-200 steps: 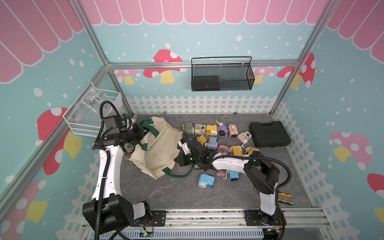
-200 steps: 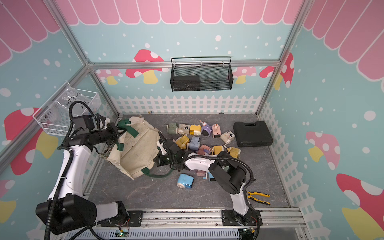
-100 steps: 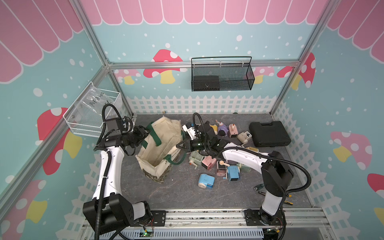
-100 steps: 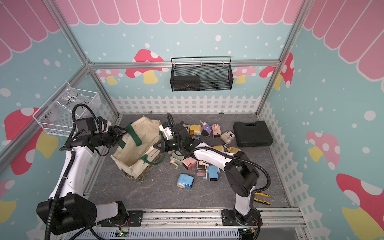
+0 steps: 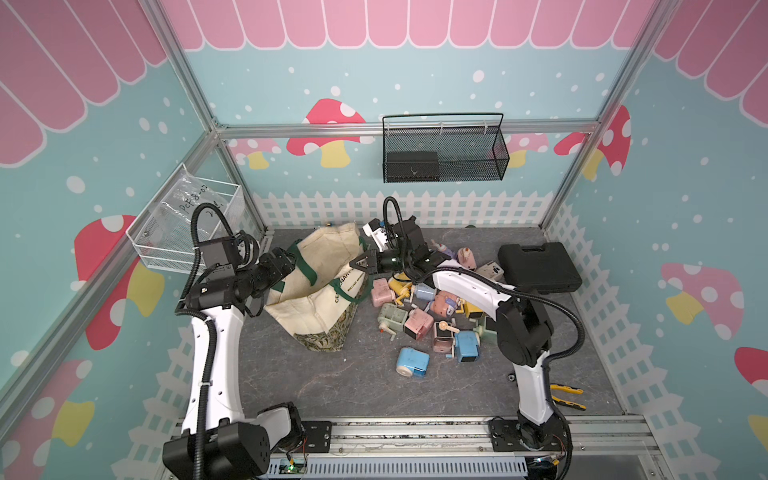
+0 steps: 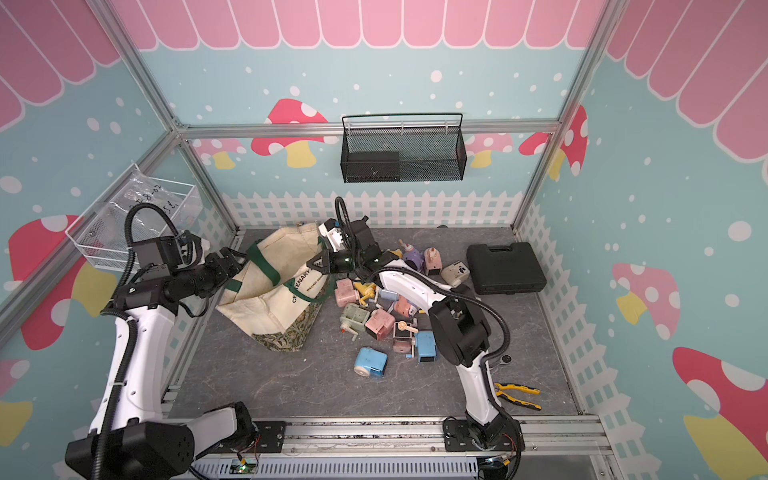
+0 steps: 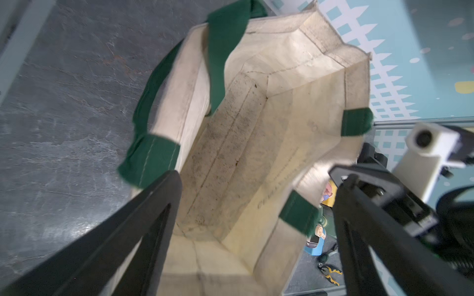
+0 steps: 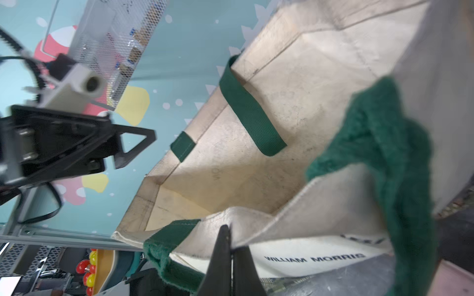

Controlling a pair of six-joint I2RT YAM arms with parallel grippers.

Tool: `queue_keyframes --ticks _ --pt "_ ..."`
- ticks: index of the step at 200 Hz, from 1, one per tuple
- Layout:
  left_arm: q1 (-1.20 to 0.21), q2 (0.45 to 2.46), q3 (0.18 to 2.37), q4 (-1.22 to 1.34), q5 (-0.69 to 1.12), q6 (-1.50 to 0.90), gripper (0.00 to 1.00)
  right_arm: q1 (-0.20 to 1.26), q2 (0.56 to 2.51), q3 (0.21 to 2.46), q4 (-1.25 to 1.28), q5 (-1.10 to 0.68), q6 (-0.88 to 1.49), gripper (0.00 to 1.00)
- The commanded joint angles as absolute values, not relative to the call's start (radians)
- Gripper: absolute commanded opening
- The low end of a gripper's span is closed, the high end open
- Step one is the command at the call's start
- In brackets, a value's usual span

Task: Take out the pencil sharpeners from the tote bags
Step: Place the canvas bag at the corner of the board.

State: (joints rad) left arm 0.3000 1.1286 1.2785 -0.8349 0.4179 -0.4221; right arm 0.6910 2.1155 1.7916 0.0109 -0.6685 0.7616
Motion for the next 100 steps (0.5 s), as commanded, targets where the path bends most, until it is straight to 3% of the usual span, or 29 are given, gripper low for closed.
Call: queue_keyframes --ticks 1,37,64,72,90,100 --pt "0.303 1.041 1.279 -0.843 0.31 -0.382 0.88 0.666 2.207 1.935 -0.066 -0.615 0.697 0.0" --pt "0.304 0.925 1.15 -0.745 0.341 -0.383 0.87 0.646 2.332 2.148 -0.162 -0.638 0.617 0.0" --pt "0.303 0.89 1.039 -0.696 0.339 -0.392 0.86 0.641 2.327 2.136 -0.171 -0.64 0.592 0.0" --pt "0.302 0.876 1.011 -0.675 0.338 -0.399 0.85 0.643 2.321 2.129 -0.173 -0.639 0.582 0.08" --pt "0.303 0.847 0.965 -0.628 0.352 -0.416 0.83 0.641 2.305 2.123 -0.181 -0.651 0.558 0.39" --pt "0.303 0.834 0.947 -0.606 0.353 -0.417 0.83 0.641 2.288 2.123 -0.197 -0.656 0.541 0.48"
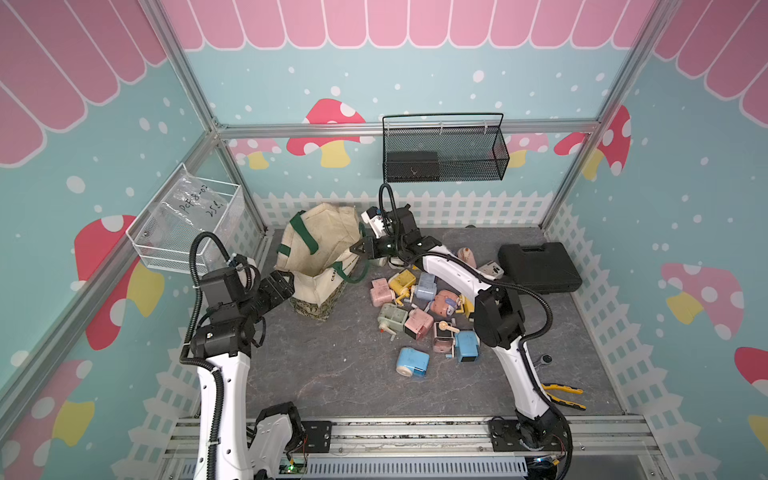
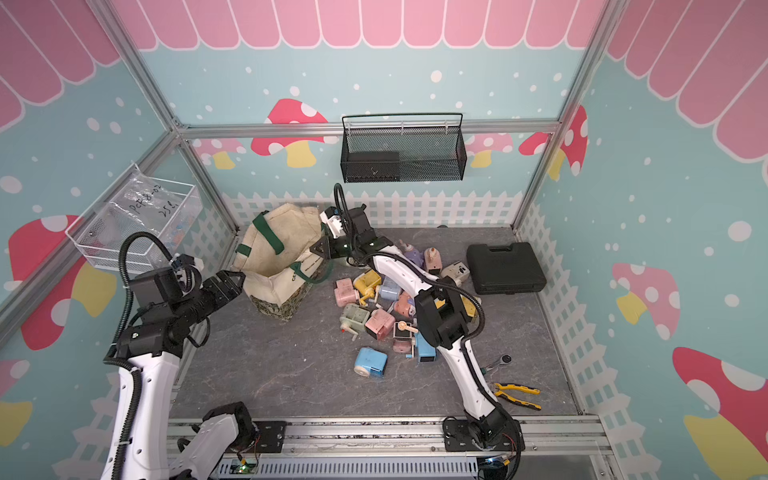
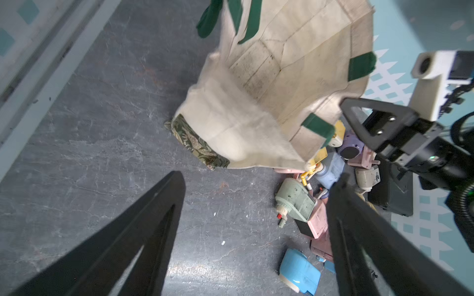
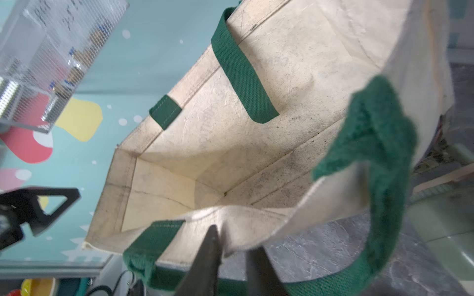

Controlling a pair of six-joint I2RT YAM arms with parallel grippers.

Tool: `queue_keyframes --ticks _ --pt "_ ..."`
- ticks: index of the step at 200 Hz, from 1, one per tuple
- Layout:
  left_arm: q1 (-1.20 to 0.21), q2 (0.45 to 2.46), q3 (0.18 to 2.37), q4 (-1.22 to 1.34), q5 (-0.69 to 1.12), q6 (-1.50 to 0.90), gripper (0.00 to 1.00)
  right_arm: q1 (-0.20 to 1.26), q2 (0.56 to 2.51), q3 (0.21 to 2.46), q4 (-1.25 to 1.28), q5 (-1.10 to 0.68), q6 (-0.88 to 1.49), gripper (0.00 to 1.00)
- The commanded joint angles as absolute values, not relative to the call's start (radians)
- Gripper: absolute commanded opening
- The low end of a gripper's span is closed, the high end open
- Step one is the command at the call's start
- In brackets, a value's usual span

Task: Take out the pencil sharpeners from the tote bags
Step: Place the canvas bag at the corner of the board, then reset both arms

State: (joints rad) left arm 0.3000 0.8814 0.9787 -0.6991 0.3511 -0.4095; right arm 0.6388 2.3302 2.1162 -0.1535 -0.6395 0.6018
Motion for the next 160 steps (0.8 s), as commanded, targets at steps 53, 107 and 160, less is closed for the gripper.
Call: queue_keyframes --ticks 53,107,160 --pt "0.302 0.696 0.806 -0.477 0.345 -0.378 0.82 0.642 2.045 2.004 -0.28 -0.559 0.398 0.86" --pt "0.301 0.569 0.536 -0.232 0.38 -0.278 0.79 0.639 1.545 1.426 -0.1 -0.205 0.276 0.9" --pt "0.213 0.74 0.496 -0.106 0.104 -0.256 0.77 0.598 1.072 0.69 0.37 0.478 0.154 0.93"
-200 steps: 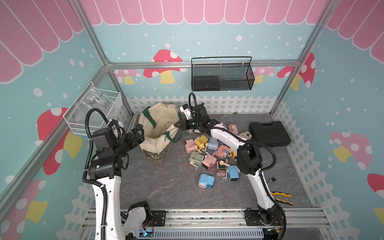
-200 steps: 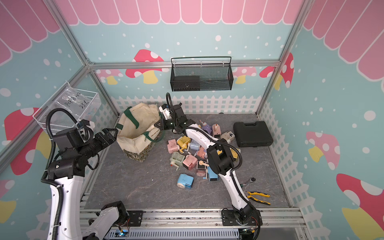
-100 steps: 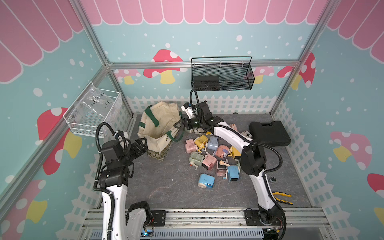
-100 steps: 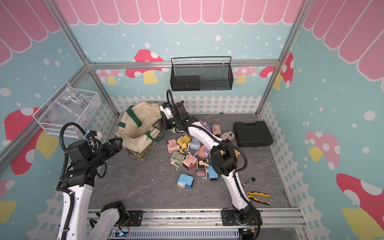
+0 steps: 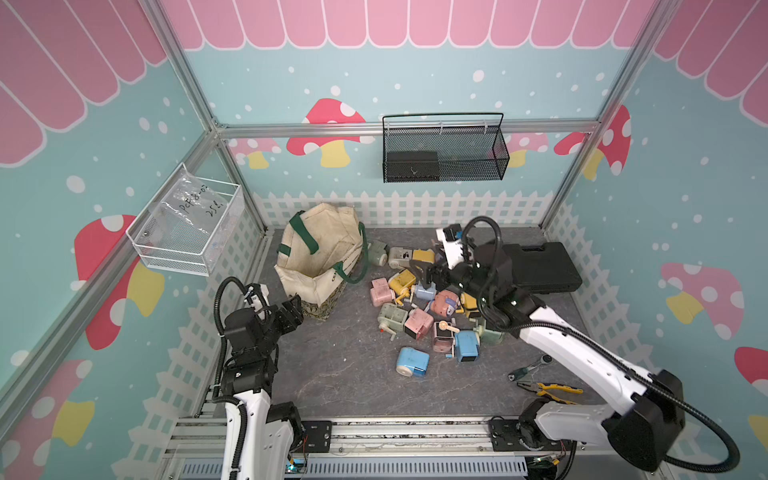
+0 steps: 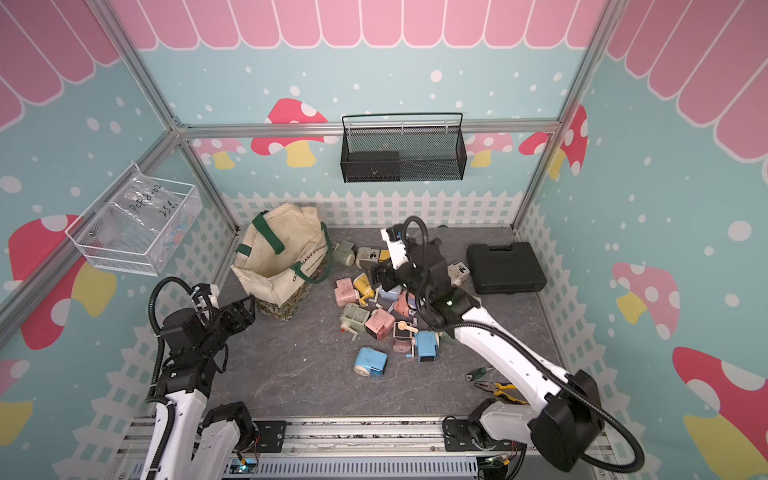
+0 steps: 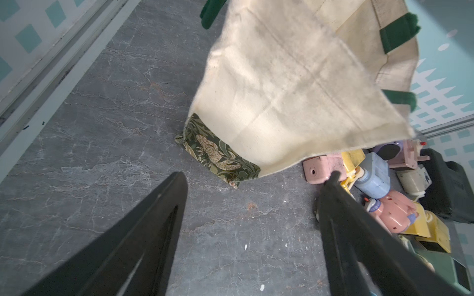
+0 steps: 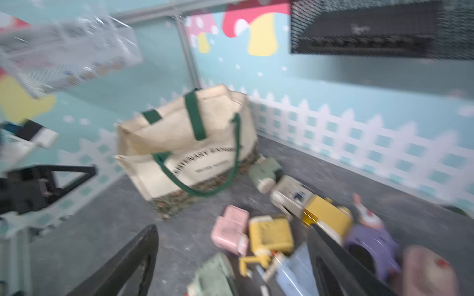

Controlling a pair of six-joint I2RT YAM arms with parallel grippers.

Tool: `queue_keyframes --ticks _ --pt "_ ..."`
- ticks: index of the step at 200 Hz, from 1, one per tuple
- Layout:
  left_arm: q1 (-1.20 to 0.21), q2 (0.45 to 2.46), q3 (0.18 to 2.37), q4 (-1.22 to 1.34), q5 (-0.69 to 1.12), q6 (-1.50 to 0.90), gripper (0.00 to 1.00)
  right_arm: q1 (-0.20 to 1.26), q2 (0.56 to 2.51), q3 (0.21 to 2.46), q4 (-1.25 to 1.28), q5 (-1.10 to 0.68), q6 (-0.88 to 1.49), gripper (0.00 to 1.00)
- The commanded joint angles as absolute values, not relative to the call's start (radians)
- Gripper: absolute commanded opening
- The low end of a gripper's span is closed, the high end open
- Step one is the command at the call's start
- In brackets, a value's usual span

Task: Take out the pencil sharpeners from the tote bags
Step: Reset both arms

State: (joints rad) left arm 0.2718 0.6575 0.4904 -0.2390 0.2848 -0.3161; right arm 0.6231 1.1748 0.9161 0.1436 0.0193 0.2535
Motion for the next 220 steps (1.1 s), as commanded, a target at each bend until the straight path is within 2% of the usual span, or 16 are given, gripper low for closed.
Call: queue_keyframes --ticks 1,16,44,86,108,125,136,147,161,175,187,198,207,209,212,220 --pt "0.206 0.746 0.497 -0.1 0.088 -0.25 0.77 0.597 1.068 0.683 0.374 0.493 0.154 0.93" --pt "0.087 0.872 0.528 -0.049 -0.123 -0.166 0.8 0.547 1.034 0.57 0.422 0.612 0.139 0.92" --pt "-0.011 0.984 0.433 0.215 -0.208 -0.179 0.78 0.437 1.024 0.409 0.521 0.623 0.148 0.92" --pt "-0.021 1.224 0.325 0.607 -0.23 -0.173 0.76 0.267 1.103 0.312 0.674 0.559 0.14 0.94" --pt "-0.038 1.308 0.312 0.798 -0.247 -0.106 0.76 0.158 1.168 0.277 0.842 0.401 0.12 0.94" --pt "-0.033 1.381 0.333 0.838 -0.248 -0.07 0.77 0.083 1.282 0.258 0.949 0.358 0.111 0.94" --pt "-0.016 1.477 0.305 0.979 -0.206 -0.086 0.77 0.05 1.368 0.234 1.093 0.353 0.09 0.97" --pt "-0.035 1.574 0.272 1.191 -0.211 -0.049 0.76 0.03 1.366 0.248 1.073 0.324 0.081 0.97" --pt "-0.041 1.499 0.309 0.984 -0.191 -0.051 0.76 -0.012 1.427 0.175 1.26 0.272 0.103 0.98" --pt "-0.041 1.56 0.31 1.096 -0.167 -0.025 0.75 -0.026 1.445 0.159 1.288 0.17 0.082 0.99" --pt "-0.041 1.512 0.335 0.95 -0.165 -0.04 0.75 -0.023 1.568 0.123 1.54 0.142 0.041 1.0" --pt "-0.041 1.549 0.354 0.979 -0.165 -0.027 0.74 -0.024 1.487 0.165 1.314 0.148 0.071 1.0" --pt "-0.038 1.531 0.391 0.872 -0.152 -0.032 0.72 -0.015 1.547 0.178 1.402 0.159 0.042 0.99" --pt "-0.034 1.527 0.402 0.844 -0.146 -0.038 0.76 -0.011 1.553 0.181 1.402 0.156 0.035 1.0" --pt "-0.028 1.526 0.415 0.816 -0.138 -0.043 0.95 -0.01 1.542 0.187 1.365 0.152 0.034 0.99" --pt "-0.011 1.543 0.4 0.879 -0.112 -0.049 0.99 -0.012 1.509 0.209 1.265 0.149 0.054 1.0"
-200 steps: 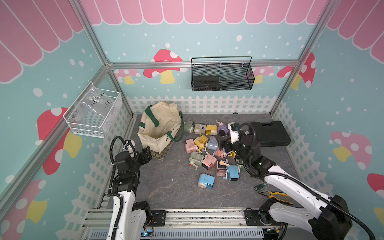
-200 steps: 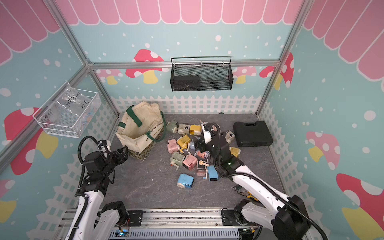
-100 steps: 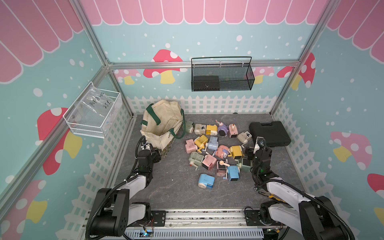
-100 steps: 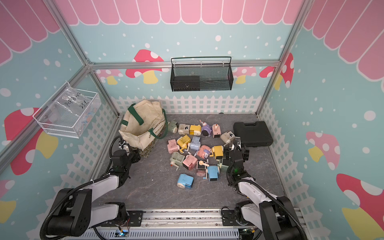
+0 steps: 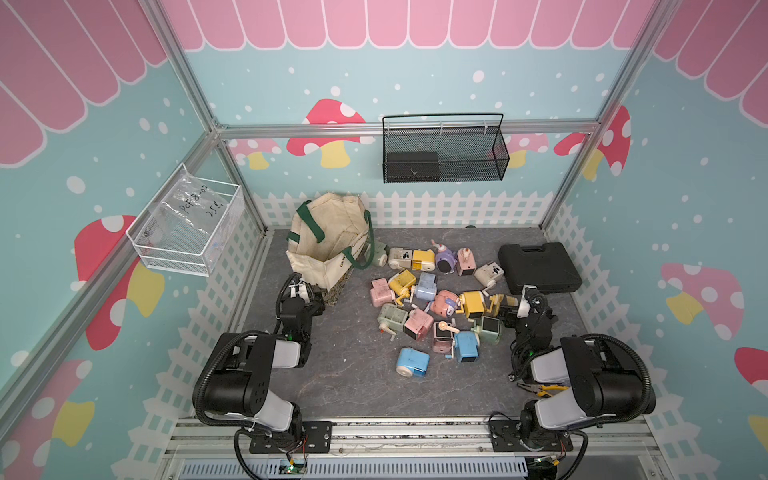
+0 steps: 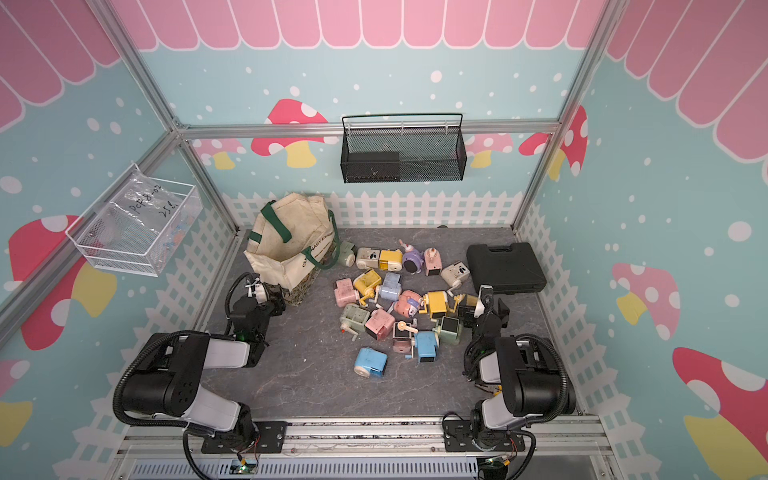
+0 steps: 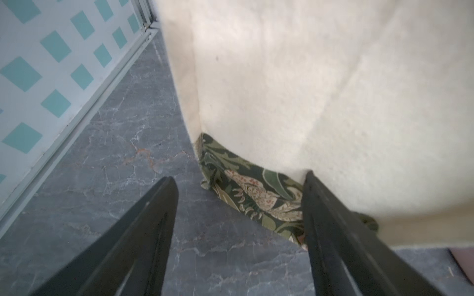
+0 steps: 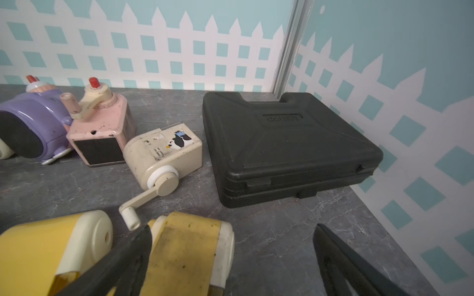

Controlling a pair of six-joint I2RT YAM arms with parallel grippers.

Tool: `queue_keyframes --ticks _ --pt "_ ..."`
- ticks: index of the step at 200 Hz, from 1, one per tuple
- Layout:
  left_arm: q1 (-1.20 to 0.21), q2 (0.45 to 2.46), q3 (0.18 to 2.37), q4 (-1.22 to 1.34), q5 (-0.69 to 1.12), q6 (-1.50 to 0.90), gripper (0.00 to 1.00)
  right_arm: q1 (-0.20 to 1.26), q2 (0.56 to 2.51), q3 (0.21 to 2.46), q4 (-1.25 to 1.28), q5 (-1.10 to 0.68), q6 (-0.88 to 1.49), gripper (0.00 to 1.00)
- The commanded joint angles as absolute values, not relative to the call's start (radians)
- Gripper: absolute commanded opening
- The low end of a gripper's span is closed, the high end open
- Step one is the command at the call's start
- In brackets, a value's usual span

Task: Take out the pencil sharpeners from the tote bags
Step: Reset both arms

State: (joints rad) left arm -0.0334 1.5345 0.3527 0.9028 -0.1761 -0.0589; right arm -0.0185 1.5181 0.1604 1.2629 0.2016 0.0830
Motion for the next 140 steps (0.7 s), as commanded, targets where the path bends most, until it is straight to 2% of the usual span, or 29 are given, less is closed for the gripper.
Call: queue_keyframes --ticks 1,8,19,30,42,53,120,140 --pt "-0.009 1.545 0.395 0.889 -0.11 -0.05 0.99 -0.012 1.512 0.206 1.28 0.15 0.052 1.0" --pt "-0.001 1.539 0.394 0.88 -0.098 -0.06 0.99 -0.012 1.547 0.189 1.379 0.149 0.036 0.99" --pt "0.005 1.528 0.4 0.85 -0.083 -0.061 0.99 -0.012 1.511 0.204 1.277 0.149 0.05 1.0" --pt "0.006 1.539 0.39 0.894 -0.084 -0.059 0.99 -0.011 1.538 0.176 1.386 0.148 0.033 1.0" --pt "0.003 1.528 0.399 0.854 -0.082 -0.06 0.99 -0.009 1.51 0.188 1.314 0.149 0.044 1.0" --pt "0.003 1.539 0.39 0.89 -0.087 -0.06 0.99 -0.009 1.533 0.177 1.376 0.149 0.033 1.0" --pt "-0.018 1.537 0.399 0.87 -0.126 -0.046 0.99 -0.01 1.528 0.191 1.341 0.136 0.032 0.99" --pt "-0.019 1.537 0.399 0.869 -0.126 -0.046 0.99 -0.01 1.539 0.227 1.283 0.039 -0.002 0.99"
